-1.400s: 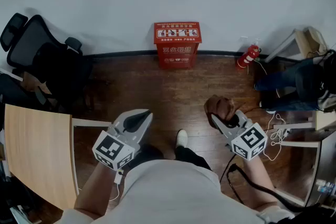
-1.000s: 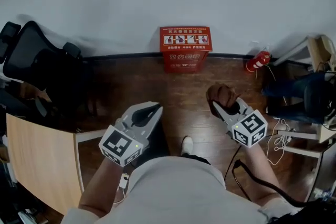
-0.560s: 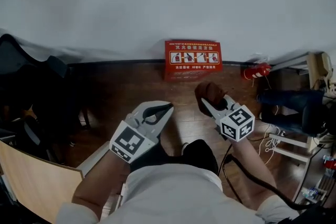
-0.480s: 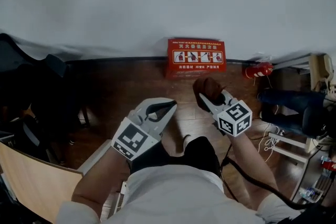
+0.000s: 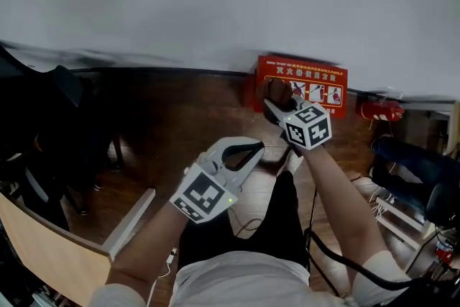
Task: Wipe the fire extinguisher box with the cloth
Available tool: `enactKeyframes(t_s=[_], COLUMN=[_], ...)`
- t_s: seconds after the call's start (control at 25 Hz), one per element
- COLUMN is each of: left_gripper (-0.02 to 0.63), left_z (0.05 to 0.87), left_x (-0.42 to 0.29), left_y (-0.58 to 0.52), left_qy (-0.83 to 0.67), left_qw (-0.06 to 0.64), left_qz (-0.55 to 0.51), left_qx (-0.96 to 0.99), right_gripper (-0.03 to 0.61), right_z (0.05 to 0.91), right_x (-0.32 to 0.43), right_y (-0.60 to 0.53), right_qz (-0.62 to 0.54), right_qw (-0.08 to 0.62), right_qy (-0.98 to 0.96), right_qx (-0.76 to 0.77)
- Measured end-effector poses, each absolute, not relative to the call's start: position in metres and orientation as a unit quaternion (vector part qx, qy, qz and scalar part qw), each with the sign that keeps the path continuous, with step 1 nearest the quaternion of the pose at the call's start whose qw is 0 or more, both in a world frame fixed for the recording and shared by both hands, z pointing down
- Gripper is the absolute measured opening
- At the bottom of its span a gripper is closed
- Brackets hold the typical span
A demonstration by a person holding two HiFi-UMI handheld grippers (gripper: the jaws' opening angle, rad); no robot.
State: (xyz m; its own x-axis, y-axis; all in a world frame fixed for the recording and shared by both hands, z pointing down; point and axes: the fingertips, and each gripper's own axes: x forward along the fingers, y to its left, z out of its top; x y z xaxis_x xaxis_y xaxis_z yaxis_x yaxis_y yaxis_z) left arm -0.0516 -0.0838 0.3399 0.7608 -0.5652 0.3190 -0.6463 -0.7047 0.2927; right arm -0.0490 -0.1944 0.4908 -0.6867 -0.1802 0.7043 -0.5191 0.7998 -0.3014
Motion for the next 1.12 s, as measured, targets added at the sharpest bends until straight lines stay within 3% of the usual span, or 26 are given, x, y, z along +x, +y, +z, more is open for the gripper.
enactKeyframes(t_s=[0.24,0.64,1.12], left_gripper=[0.0,0.0,0.0], left_z=[0.369,0.382,0.388], left_x=[-0.004,0.099,0.195], left_y=[-0.118,-0.161,-0.213], left_qy=[-0.316,-0.282,-0.236], left_qw=[0.205,0.212,0.198], left_qz=[0.105,0.111,0.126], left_qx=[0.92,0.929,0.943], right_gripper=[0.051,0.051,0.051], right_z=[0.541,0.558,0.564], right_x=[-0.014,0.128,0.251], right_y=[-0.233,-0.271,-0.304], right_qz=[0.258,0.287,0.351], right_qw=[0.359,0.369,0.3], right_qy=[-0.876,-0.855,-0.853], right_qx=[0.192,0.225,0.244])
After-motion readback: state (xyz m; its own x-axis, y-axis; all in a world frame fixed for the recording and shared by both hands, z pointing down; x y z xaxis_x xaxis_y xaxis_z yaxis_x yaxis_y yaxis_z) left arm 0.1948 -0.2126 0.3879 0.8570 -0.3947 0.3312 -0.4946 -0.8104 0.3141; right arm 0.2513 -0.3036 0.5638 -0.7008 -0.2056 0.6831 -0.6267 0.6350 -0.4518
